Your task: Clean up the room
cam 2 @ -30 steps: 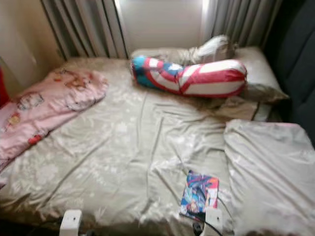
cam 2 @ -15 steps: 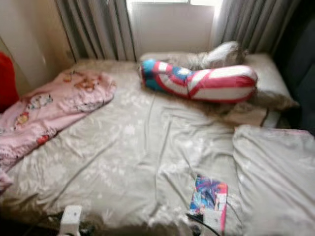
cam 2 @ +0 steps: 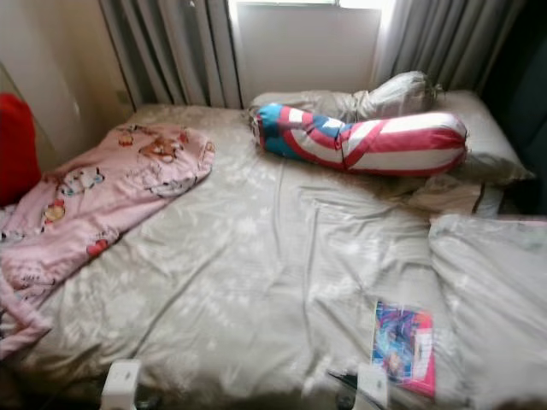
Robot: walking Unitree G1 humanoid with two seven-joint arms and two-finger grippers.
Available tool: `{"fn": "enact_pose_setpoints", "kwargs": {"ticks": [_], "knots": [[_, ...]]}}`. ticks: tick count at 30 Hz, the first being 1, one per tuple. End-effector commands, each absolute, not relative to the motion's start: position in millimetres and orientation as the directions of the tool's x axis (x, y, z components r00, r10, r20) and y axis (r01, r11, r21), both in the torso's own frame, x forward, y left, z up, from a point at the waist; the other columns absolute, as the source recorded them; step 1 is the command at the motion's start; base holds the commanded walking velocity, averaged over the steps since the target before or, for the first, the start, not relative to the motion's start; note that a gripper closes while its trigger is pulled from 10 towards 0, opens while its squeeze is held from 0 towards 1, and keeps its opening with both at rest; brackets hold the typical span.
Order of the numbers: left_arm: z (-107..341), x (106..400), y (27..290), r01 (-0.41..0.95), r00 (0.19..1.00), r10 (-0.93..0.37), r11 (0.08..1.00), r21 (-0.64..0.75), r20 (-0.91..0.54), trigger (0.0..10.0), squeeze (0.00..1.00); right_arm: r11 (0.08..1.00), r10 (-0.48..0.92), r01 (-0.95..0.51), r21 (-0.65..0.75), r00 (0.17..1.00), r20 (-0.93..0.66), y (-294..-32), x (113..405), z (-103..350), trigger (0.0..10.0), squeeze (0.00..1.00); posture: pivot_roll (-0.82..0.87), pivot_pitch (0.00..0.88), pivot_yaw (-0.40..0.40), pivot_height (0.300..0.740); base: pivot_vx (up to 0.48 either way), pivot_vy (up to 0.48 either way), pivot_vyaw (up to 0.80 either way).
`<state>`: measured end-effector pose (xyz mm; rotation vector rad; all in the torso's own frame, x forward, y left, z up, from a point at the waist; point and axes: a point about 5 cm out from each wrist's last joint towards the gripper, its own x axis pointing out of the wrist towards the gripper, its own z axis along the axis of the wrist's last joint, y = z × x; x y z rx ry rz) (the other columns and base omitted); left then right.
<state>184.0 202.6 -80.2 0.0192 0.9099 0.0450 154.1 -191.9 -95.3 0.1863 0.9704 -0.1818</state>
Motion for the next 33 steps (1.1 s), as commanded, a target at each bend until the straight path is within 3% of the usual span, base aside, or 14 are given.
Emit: {"fn": "enact_pose_setpoints", "kwargs": {"ticks": [1,33], "knots": [[-78.6,184.8,211.1,-0.035,0.609,0.074,0.997,0.067,-0.79,10.0,0.0,0.971,-0.046,0.218,0.096,0.565,-0.823,-183.7,161.0,-93.6,10.0,0.0,-0.05,0.018,-0.002,0.74,0.0,0.48,0.0],[-78.7,185.1,210.0,-0.04,0.609,0.075,0.997,0.065,-0.789,10.0,0.0,0.972,-0.042,0.215,0.098,0.565,-0.824,-183.3,160.3,-93.8,10.0,0.0,-0.05,0.022,-0.008,0.74,0.0,0.48,0.0]]}}
